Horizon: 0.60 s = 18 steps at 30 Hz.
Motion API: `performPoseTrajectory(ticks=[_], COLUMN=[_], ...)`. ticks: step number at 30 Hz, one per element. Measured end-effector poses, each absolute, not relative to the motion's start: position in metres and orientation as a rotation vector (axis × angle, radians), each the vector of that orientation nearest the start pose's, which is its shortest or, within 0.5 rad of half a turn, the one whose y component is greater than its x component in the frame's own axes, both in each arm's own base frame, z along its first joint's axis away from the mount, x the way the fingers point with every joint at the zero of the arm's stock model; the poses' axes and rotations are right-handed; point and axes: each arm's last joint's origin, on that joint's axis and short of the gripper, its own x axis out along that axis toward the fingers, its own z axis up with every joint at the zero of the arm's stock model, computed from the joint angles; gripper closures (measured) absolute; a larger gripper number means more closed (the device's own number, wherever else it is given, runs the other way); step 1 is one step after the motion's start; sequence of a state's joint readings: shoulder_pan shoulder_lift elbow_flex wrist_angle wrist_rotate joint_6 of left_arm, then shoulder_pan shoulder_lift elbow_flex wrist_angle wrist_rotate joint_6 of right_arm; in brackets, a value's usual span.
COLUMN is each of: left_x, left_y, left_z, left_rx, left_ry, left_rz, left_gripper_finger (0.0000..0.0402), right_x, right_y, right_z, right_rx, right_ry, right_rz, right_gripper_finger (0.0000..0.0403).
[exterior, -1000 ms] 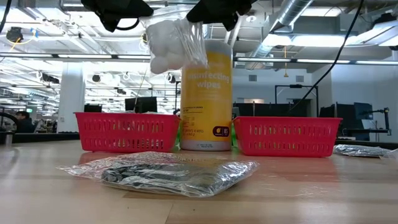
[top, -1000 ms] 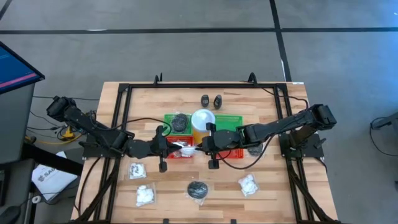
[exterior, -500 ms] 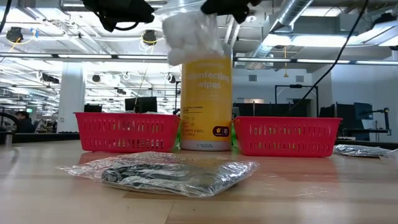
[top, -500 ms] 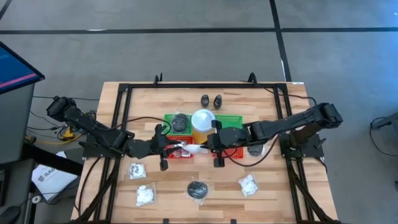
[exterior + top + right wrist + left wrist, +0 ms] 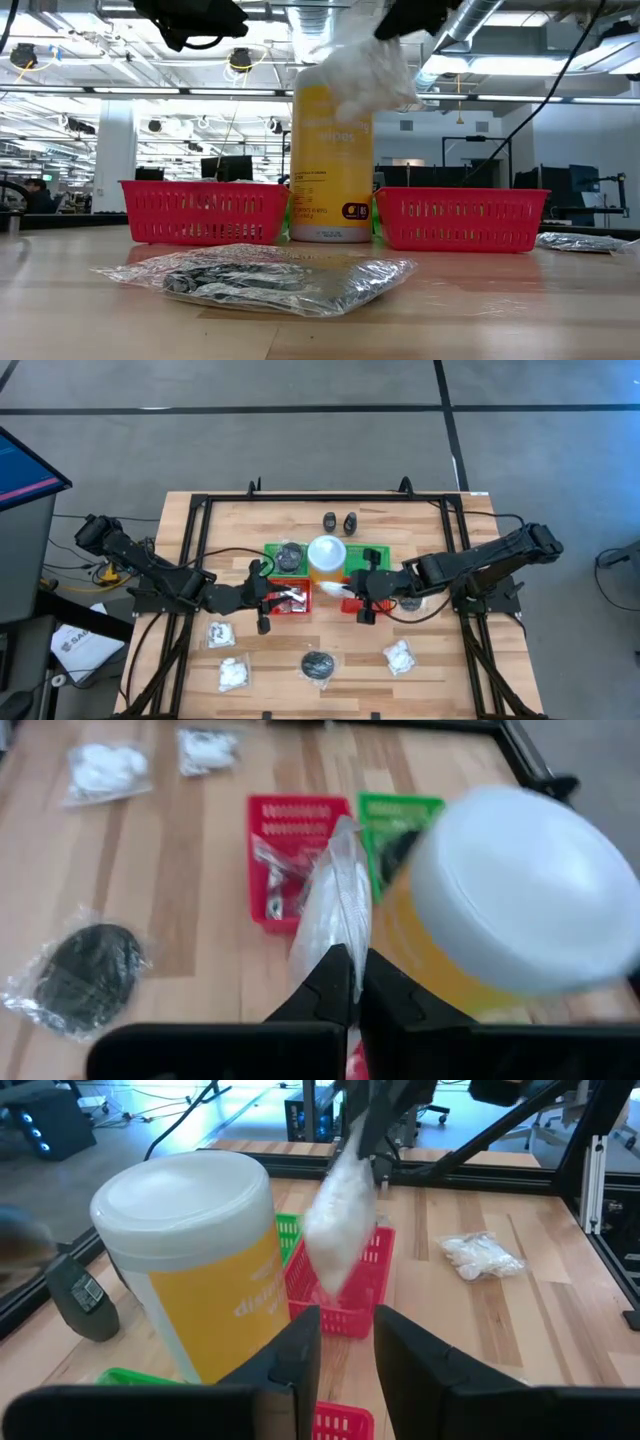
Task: Pick & Place Travel size toiletries
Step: Put the vanity pack into the right green basket
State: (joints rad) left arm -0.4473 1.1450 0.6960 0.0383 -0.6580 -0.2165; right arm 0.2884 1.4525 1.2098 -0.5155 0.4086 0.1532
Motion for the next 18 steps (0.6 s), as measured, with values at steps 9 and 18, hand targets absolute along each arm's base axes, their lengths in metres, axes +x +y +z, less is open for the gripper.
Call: performPoseTrajectory(ticks=[9, 18], left_x=[0.225, 0.225], left_y=[-0.088, -0.088], left_z=[0.255, 0.256], left_rx=[0.002, -0.002], left_ry=[0.325, 0.318], left_rz=[0.244, 0.244], left_gripper_finger=[0.0314, 0.0314], right_x=[0.258, 0.223], right_y=[0.062, 0.048], right_z=[0.285, 0.278], right_rx=[0.004, 0.088], right_ry=[0.684, 0.603], right_rz=[-0.304, -0.476], right_gripper_finger=[0.0403, 0.0403])
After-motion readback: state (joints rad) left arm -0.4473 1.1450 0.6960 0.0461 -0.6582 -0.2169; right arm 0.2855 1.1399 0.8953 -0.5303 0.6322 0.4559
